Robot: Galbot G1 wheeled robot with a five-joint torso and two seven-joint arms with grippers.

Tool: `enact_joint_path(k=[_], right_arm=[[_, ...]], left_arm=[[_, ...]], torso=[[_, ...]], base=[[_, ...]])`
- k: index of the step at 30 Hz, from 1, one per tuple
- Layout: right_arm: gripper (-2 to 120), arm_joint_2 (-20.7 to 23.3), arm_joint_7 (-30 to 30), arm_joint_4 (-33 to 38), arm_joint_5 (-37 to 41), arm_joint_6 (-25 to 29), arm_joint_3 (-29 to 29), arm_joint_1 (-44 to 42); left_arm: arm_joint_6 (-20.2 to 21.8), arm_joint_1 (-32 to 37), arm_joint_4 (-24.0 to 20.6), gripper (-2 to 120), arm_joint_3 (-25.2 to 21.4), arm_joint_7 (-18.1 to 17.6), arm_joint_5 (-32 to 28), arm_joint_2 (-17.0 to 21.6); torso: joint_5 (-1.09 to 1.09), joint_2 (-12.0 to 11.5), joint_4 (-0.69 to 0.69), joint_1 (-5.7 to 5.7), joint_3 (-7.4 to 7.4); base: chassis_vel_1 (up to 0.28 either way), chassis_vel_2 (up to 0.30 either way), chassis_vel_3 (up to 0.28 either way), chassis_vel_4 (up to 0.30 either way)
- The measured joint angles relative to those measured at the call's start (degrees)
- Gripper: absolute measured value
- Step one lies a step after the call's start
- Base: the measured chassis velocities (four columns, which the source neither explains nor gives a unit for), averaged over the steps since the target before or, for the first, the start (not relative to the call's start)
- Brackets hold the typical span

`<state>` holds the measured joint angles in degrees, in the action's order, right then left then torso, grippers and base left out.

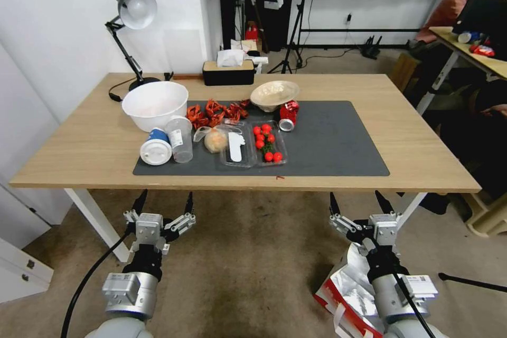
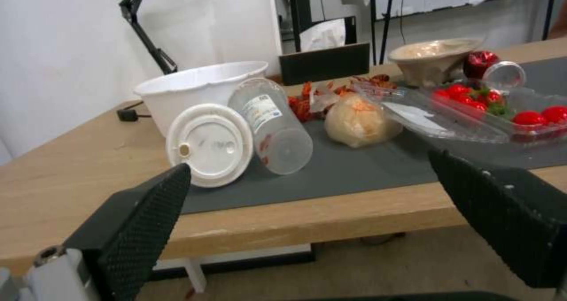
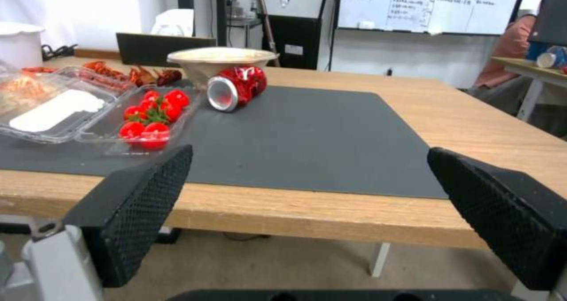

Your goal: Pick up the food delivery bag from the floor and place it on the table.

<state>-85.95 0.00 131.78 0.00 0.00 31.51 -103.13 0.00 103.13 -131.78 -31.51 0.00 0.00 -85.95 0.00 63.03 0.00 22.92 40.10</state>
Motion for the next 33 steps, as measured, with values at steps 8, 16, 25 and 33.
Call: enact_joint_path(k=[8, 16, 25, 33], right_arm=[[100, 0.0, 0.0, 0.0, 0.0, 0.0, 0.0, 0.0], [100, 0.0, 0.0, 0.0, 0.0, 0.0, 0.0, 0.0], [100, 6.35, 0.09, -2.04, 5.53, 2.12, 5.57, 2.33], [100, 7.14, -0.57, -2.34, 5.65, 0.8, 5.83, 3.18]], left_arm=[[0.0, 0.0, 0.0, 100, 0.0, 0.0, 0.0, 0.0], [0.0, 0.0, 0.0, 100, 0.0, 0.0, 0.0, 0.0], [-1.06, -5.55, 4.26, 100, -0.1, -3.12, -6.47, 7.05], [-1.58, -9.73, 8.47, 100, 0.32, -5.74, -12.62, 13.23]], torso=[[0.0, 0.0, 0.0, 0.0, 0.0], [0.0, 0.0, 0.0, 0.0, 0.0], [-0.02, 0.0, 0.01, 0.0, 0.01], [0.02, 0.0, 0.01, 0.0, 0.0]], base=[[0.0, 0.0, 0.0, 0.0], [0.0, 0.0, 0.0, 0.0], [0.0, 0.0, 0.0, 0.0], [0.0, 0.0, 0.0, 0.0]])
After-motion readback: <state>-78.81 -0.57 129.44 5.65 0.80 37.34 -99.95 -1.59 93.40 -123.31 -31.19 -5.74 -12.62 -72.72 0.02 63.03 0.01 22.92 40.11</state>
